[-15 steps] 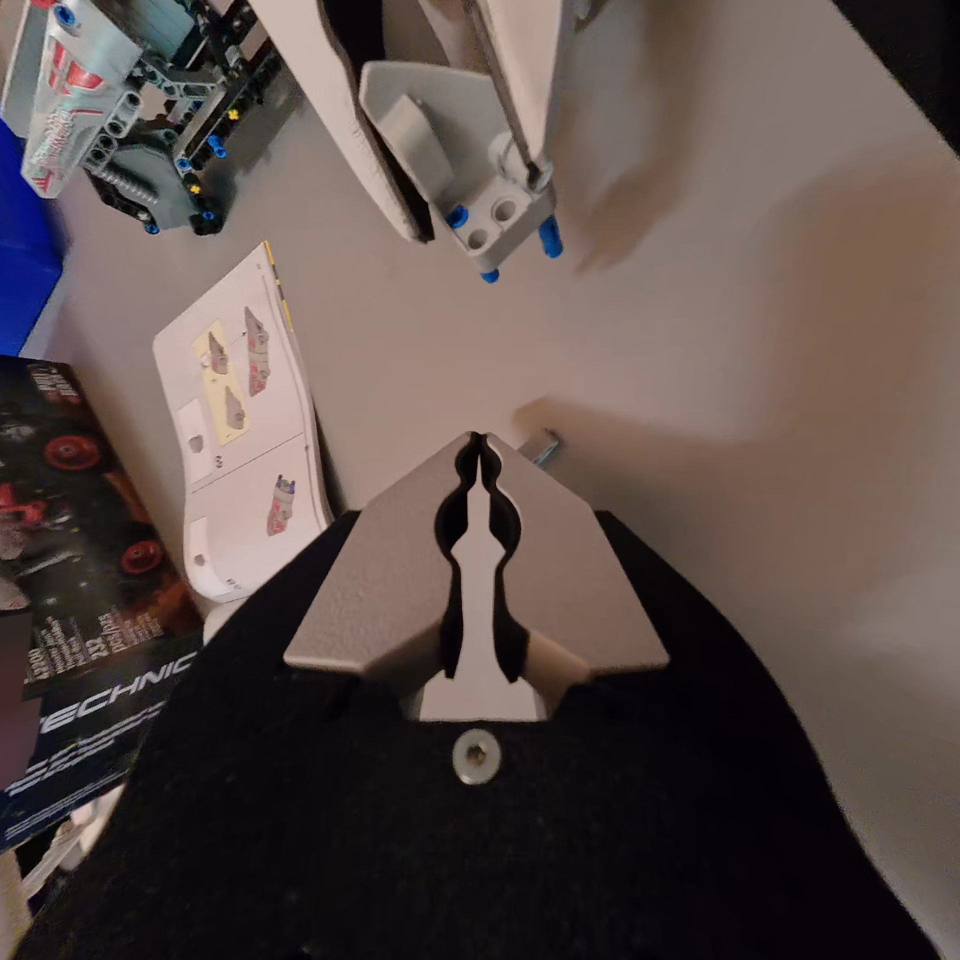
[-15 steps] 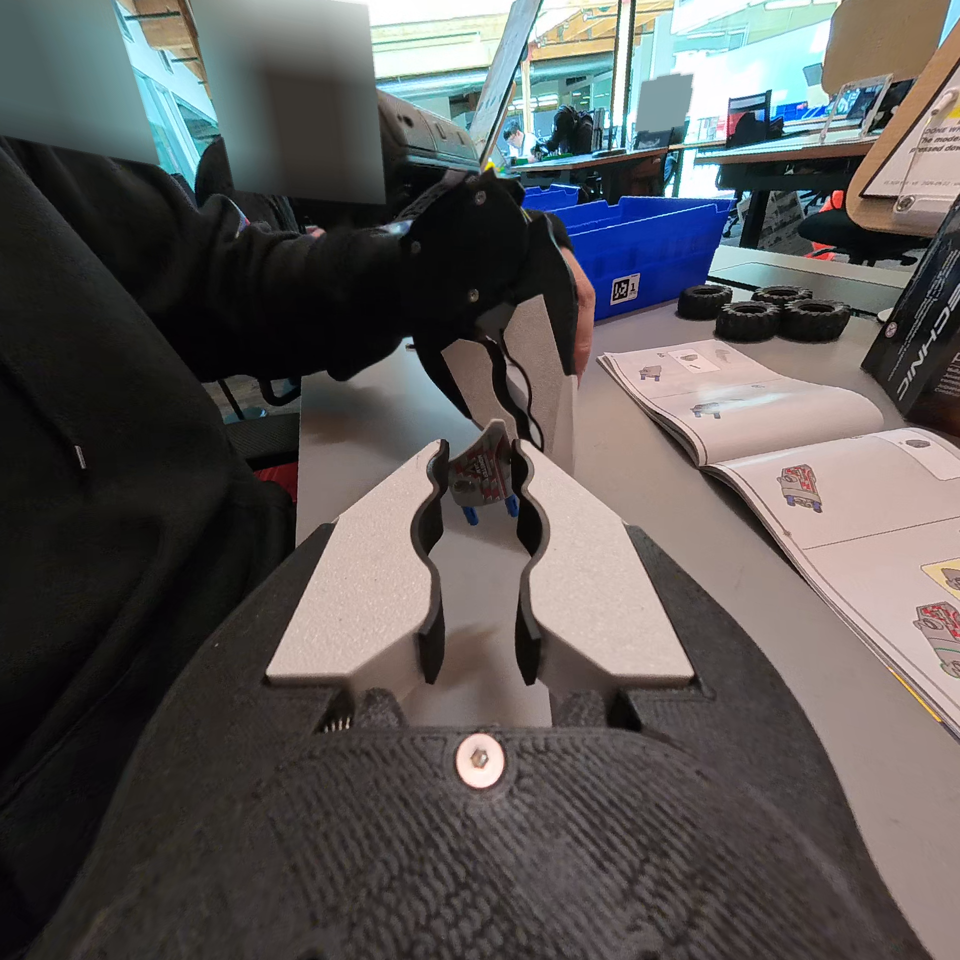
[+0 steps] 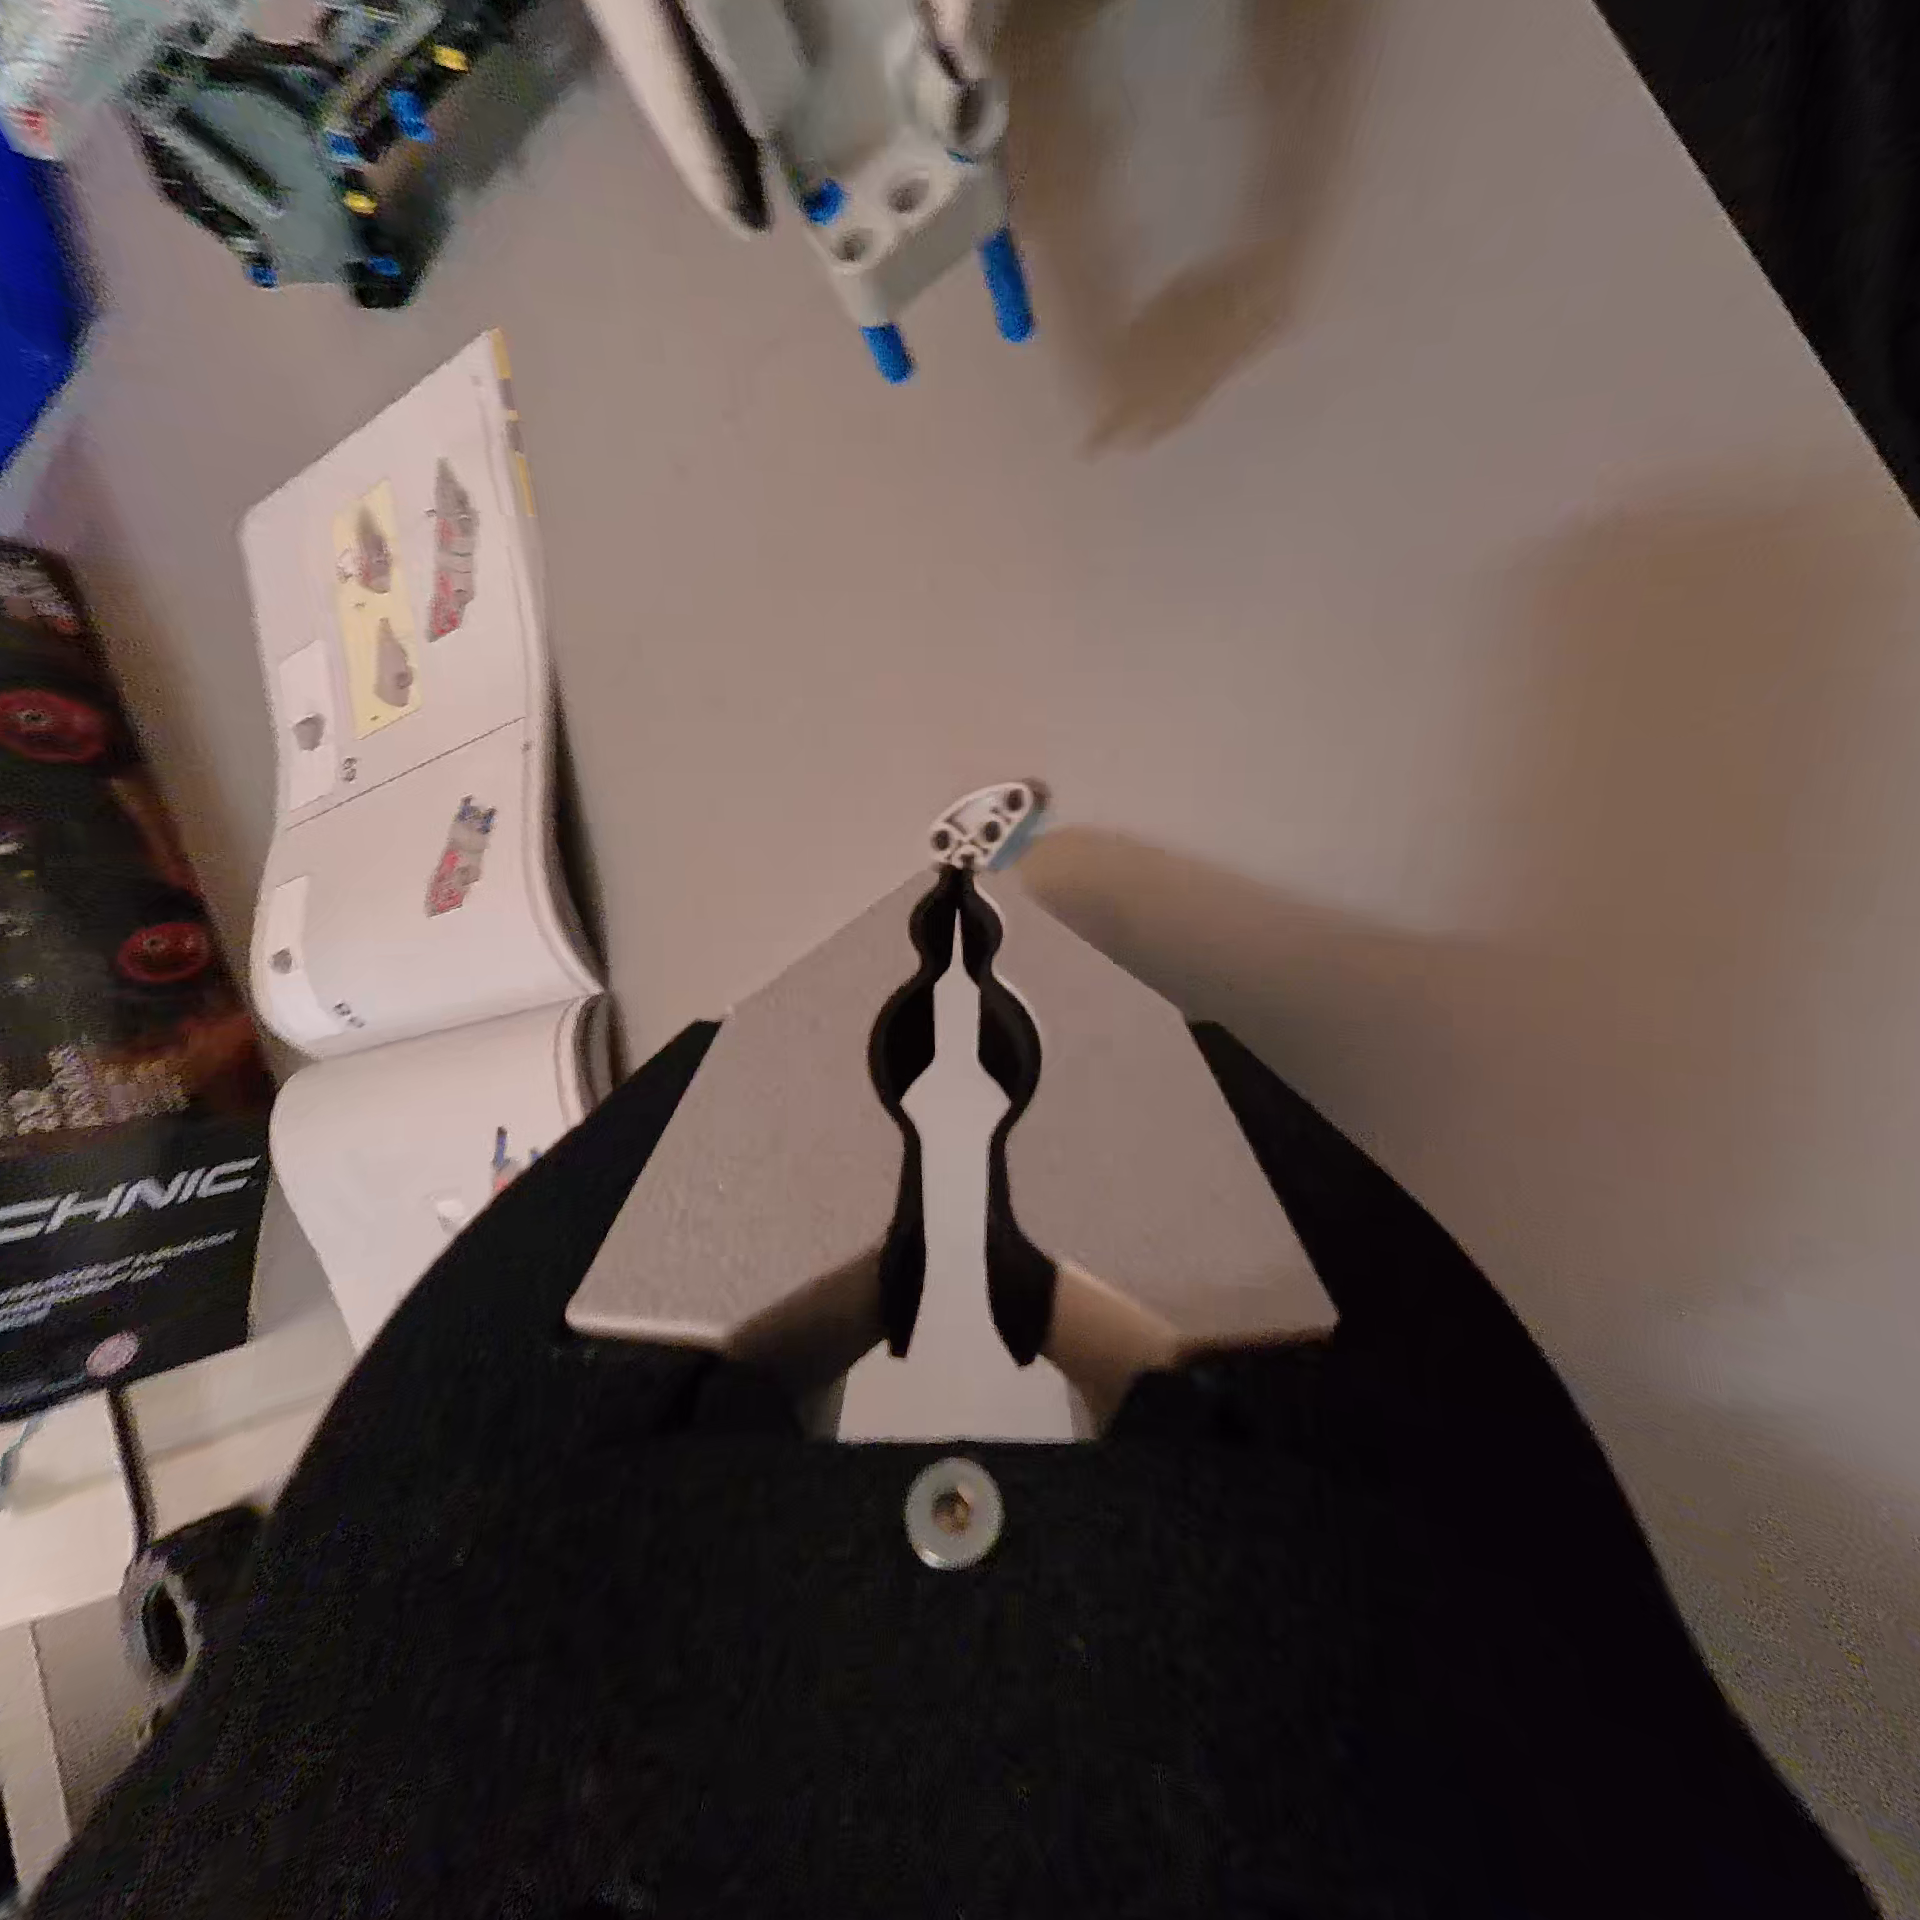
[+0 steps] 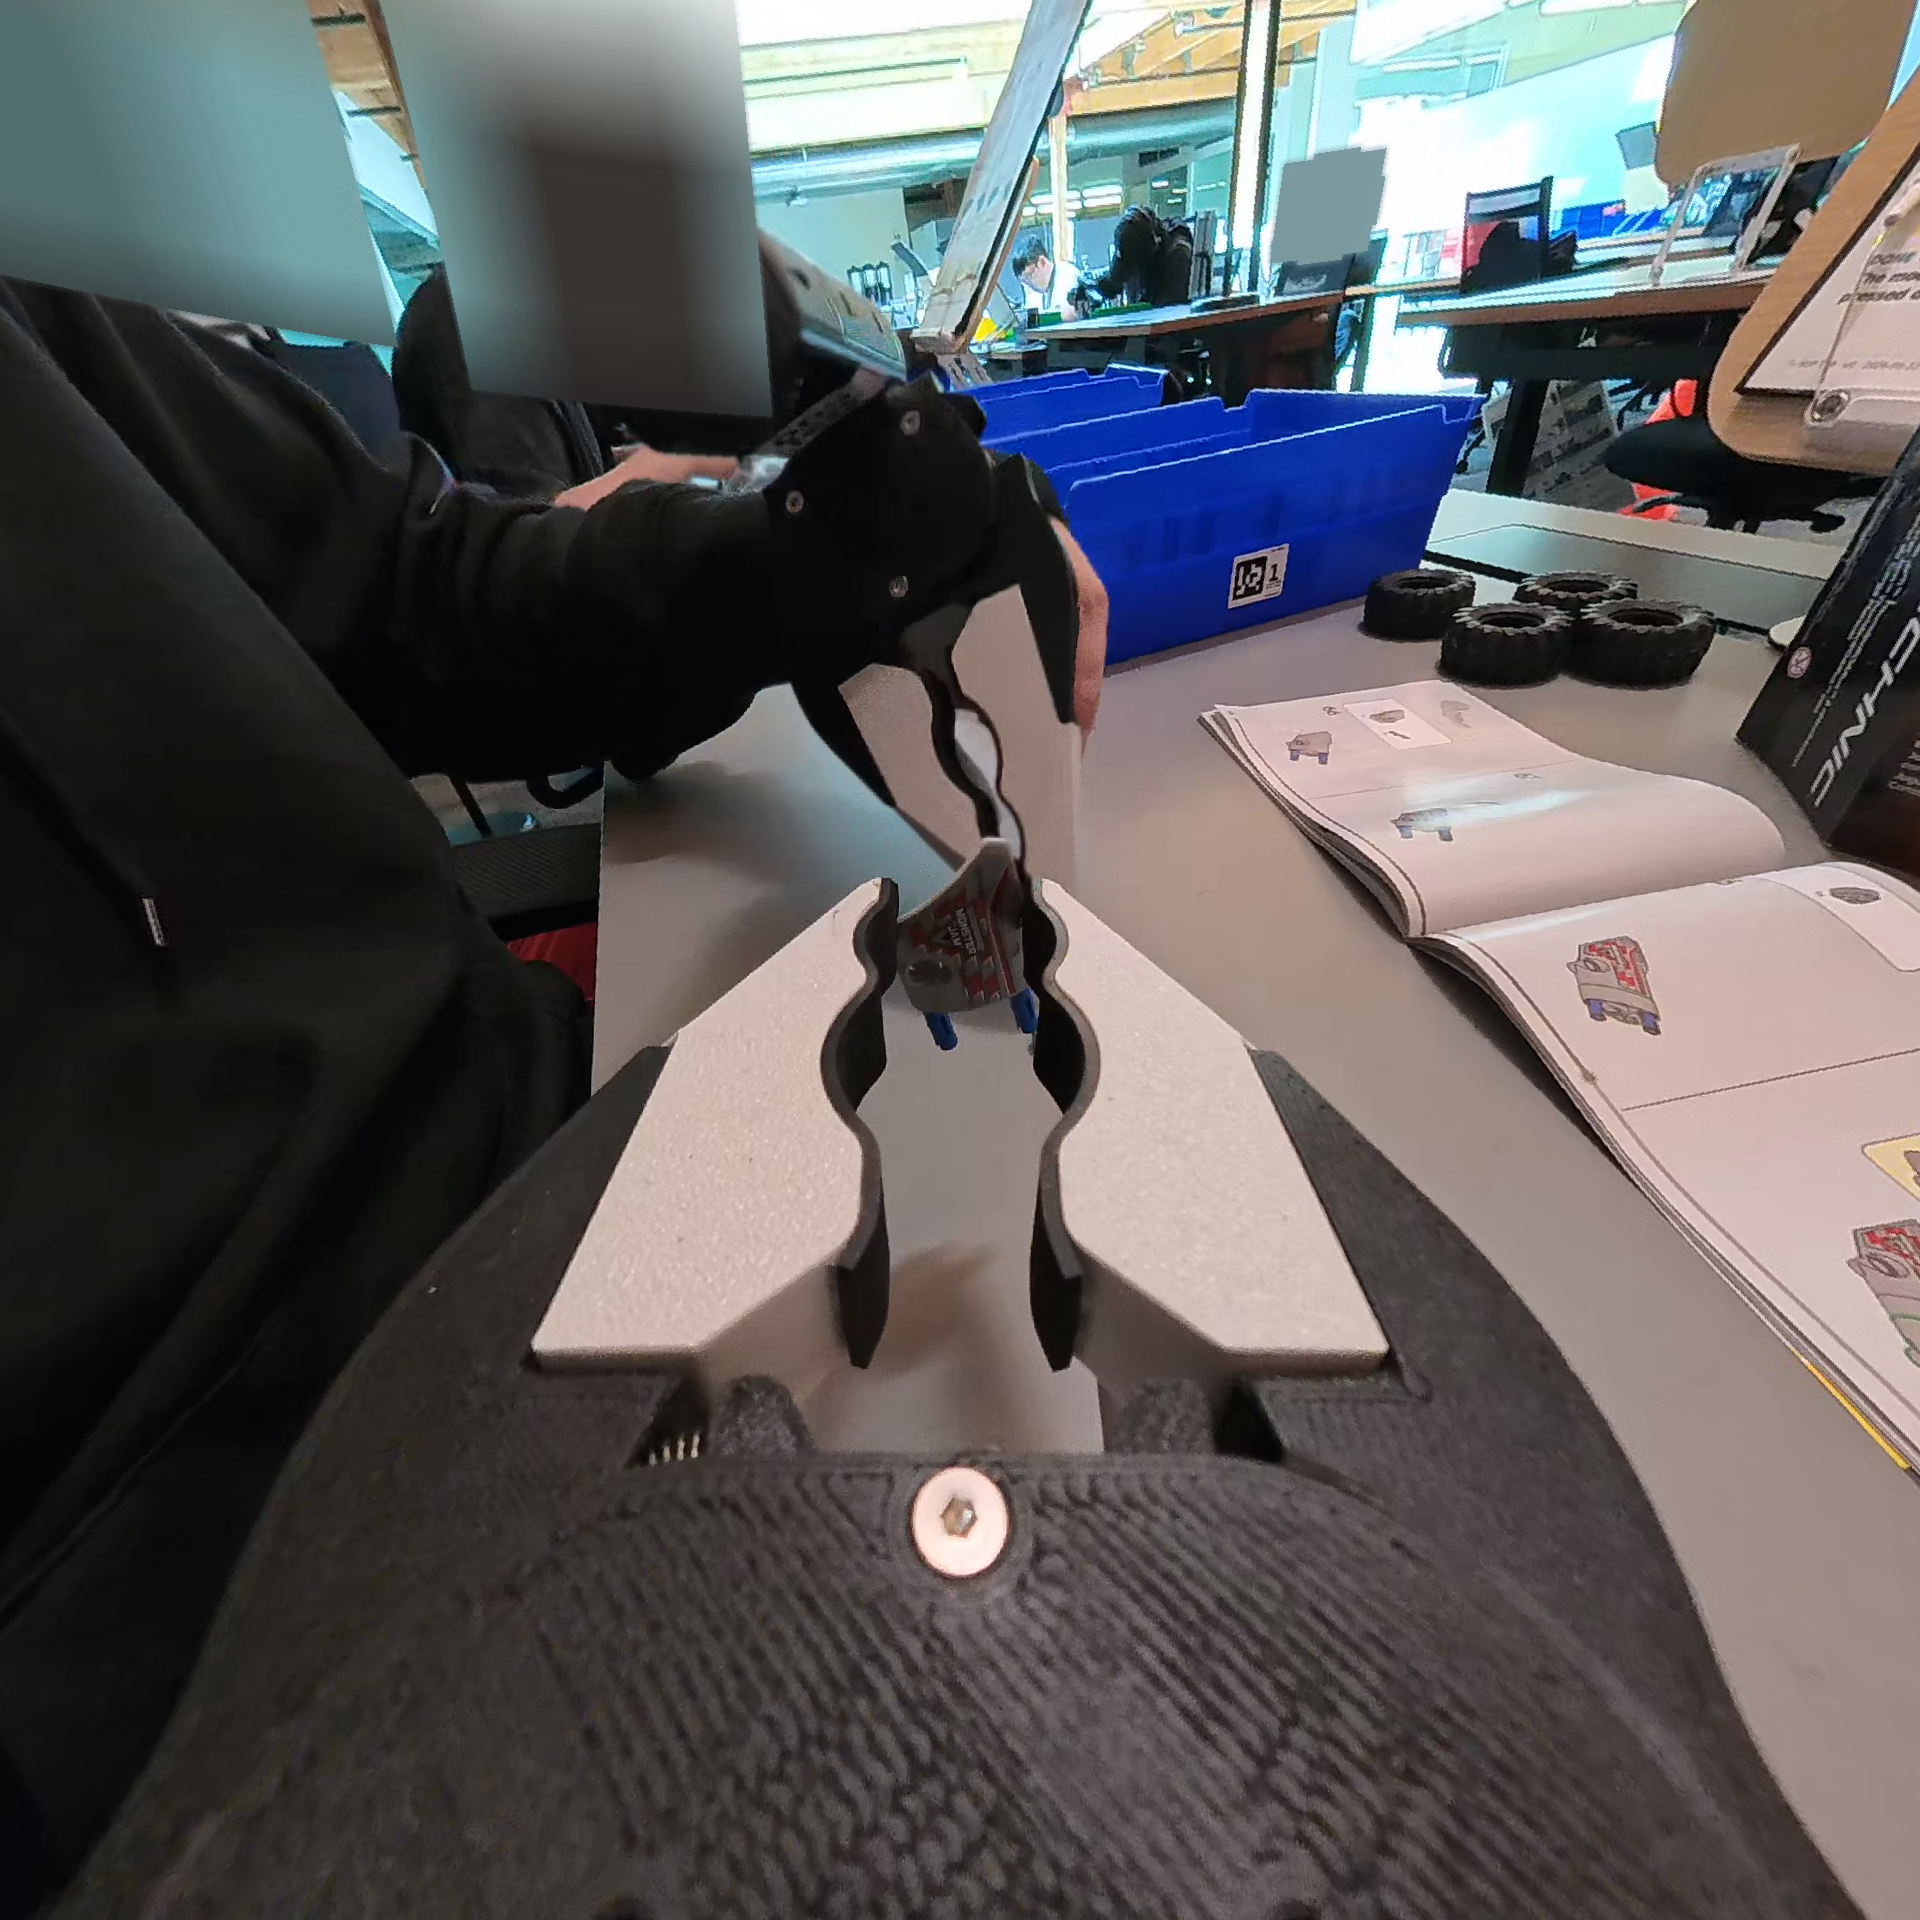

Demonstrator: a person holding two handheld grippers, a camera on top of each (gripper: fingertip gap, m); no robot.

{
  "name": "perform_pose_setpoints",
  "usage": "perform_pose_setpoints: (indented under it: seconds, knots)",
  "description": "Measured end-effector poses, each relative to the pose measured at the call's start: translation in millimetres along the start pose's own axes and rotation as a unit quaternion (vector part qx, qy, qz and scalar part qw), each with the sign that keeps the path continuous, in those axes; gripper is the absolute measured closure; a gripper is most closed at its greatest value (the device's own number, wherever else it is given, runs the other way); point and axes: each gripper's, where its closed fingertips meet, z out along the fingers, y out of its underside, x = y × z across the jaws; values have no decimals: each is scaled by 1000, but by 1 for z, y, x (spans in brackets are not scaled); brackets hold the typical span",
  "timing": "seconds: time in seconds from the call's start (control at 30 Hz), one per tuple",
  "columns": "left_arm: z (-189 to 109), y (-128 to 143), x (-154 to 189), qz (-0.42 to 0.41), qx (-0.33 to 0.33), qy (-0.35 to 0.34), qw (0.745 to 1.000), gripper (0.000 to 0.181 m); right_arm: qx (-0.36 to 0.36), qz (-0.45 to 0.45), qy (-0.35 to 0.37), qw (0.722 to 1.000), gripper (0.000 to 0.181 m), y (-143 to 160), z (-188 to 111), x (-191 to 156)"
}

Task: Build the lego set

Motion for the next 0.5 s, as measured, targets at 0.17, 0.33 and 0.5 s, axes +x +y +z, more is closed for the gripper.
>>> perform_pose_setpoints:
  seconds: [0.17, 0.33, 0.5]
  knots:
    - [-14, -7, -25, -75, 37, -67, 994, 181, 25, -5, -14, 1000, 159, -8, 3, -4]
    - [-33, -33, -31, -172, 140, -64, 973, 175, 40, 3, -36, 999, 159, -12, 11, -2]
    - [-49, -57, -24, -211, 213, -30, 954, 167, 39, 2, -97, 995, 159, -18, 24, -1]
